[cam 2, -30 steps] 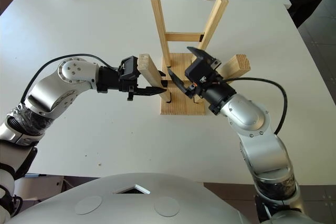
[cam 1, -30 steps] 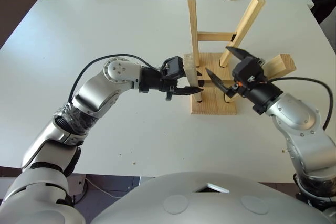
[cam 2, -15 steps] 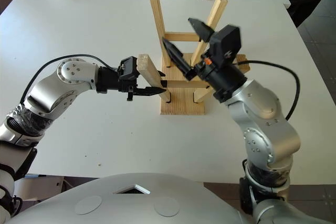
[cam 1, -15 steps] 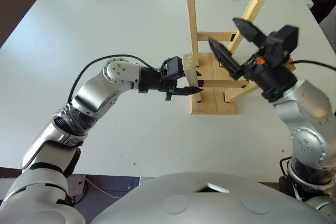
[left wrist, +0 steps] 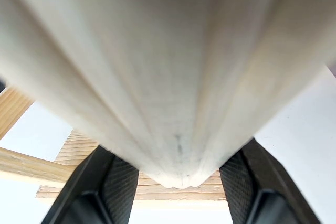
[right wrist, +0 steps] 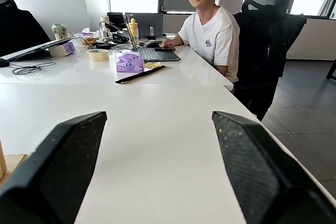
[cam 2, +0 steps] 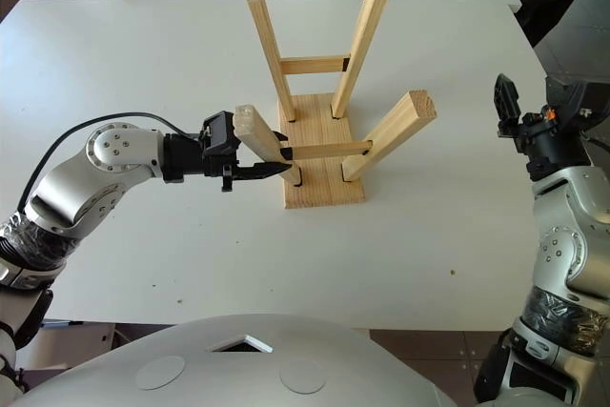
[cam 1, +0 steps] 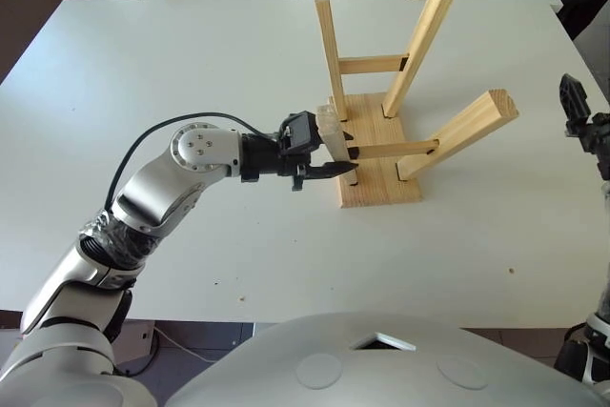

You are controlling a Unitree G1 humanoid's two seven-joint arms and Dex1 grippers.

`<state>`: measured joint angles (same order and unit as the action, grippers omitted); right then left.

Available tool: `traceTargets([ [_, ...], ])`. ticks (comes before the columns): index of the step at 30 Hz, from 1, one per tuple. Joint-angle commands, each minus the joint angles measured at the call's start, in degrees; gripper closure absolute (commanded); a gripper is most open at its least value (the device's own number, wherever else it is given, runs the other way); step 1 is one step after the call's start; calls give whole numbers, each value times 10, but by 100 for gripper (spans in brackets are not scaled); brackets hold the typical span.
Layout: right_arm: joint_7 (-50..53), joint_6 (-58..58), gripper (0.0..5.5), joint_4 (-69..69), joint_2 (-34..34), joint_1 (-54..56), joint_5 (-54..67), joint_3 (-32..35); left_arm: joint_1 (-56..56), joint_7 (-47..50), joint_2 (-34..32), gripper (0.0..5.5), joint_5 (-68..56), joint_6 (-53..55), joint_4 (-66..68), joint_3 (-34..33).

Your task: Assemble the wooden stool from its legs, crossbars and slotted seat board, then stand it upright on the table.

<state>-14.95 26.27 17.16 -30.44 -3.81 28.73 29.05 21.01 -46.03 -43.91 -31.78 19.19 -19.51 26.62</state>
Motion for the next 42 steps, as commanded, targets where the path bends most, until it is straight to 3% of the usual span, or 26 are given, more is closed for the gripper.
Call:
traceTargets([
  [1, -2, -25, 247, 28, 13, 0, -29, -36, -78, -12, -68, 344, 87, 116, 63, 56],
  [4, 9, -4, 289, 103, 36, 3, -28, -99, -73, -15, -67, 344, 89, 117, 65, 60],
  [9, 21, 63, 366, 289, 69, 35, -35, -314, -28, -37, -44, 344, 108, 123, 83, 94],
  [12, 28, 91, 395, 317, 77, 69, -44, -362, 2, -51, -30, 344, 120, 123, 97, 110],
  [21, 33, 98, 472, 252, 79, 71, -102, -329, -1, -58, -28, 344, 123, 113, 112, 111],
  [24, 29, 87, 495, 225, 68, 60, -111, -284, -23, -53, -41, 344, 121, 107, 111, 103],
  [30, 26, 51, 495, 108, 0, 63, -143, -146, -53, -38, -54, 344, 108, 108, 97, 87],
  [34, 26, 24, 495, 19, -32, 82, -163, -93, -60, -24, -52, 344, 102, 112, 90, 83],
  [39, 43, 34, 495, -26, -11, 83, -172, -97, -57, -21, -49, 344, 101, 114, 90, 83],
  [42, 53, 73, 495, 21, 45, 88, -152, -161, -53, -23, -49, 344, 102, 113, 92, 85],
])
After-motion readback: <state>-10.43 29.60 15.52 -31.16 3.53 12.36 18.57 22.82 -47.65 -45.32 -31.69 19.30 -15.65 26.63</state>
